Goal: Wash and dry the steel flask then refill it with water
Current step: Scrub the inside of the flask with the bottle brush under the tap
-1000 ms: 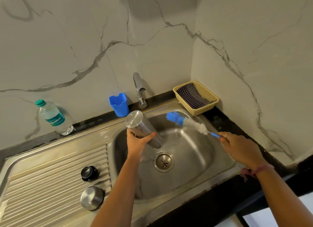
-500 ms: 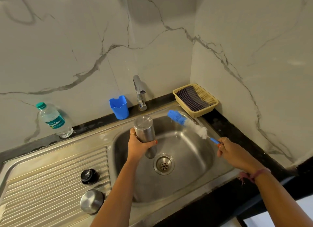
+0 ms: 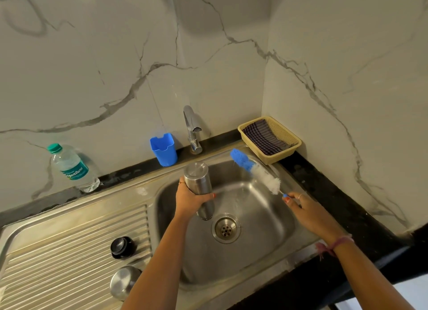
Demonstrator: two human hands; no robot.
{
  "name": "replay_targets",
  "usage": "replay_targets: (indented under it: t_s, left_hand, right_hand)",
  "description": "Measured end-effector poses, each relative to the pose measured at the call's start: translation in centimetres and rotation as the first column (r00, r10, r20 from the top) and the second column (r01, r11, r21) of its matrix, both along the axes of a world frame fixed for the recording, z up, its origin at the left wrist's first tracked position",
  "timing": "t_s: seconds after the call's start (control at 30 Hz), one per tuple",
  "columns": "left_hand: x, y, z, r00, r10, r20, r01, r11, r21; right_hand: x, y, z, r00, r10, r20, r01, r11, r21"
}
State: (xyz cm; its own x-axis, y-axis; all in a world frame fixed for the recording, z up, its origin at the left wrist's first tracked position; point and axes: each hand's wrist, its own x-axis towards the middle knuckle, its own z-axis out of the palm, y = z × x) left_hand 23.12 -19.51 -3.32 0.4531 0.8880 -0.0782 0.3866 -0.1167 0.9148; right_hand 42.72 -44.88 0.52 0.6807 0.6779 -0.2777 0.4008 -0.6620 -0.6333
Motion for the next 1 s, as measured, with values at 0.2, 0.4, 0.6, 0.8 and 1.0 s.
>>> replay_targets:
  t_s: [0.2, 0.4, 0.6, 0.8, 1.0]
  left_hand:
    - [2.3, 1.8, 1.1, 0.987, -0.136, -0.083, 0.142, 0.987, 0.070]
    - [5.5, 4.2, 1.8, 0.960, -0.261, -0.102, 0.271, 0.957, 0.102]
    - [7.9, 6.6, 1.9, 0.942, -0.300, -0.149, 0.314, 0.946, 0.081]
    - [8.9, 8.1, 2.0, 0.934, -0.294, -0.202, 0.310, 0.949, 0.053]
    - [9.6, 8.6, 2.0, 0.931, -0.296, -0.213, 0.309, 0.951, 0.029]
  right_hand:
    - [0.1, 1.0, -1.4, 0.998, -0.050, -0.048, 0.050, 0.999, 0.017]
    - [0.4, 1.5, -3.0, 0.997, -0.062, -0.035, 0.062, 0.998, -0.003]
    - [0.0, 2.8, -3.3, 0.994, -0.081, -0.073, 0.081, 0.997, -0.001]
    - [-0.1, 3.5, -3.5, 0.990, -0.104, -0.090, 0.108, 0.994, 0.035]
    - [0.0, 3.5, -4.0, 0.990, -0.114, -0.089, 0.117, 0.992, 0.037]
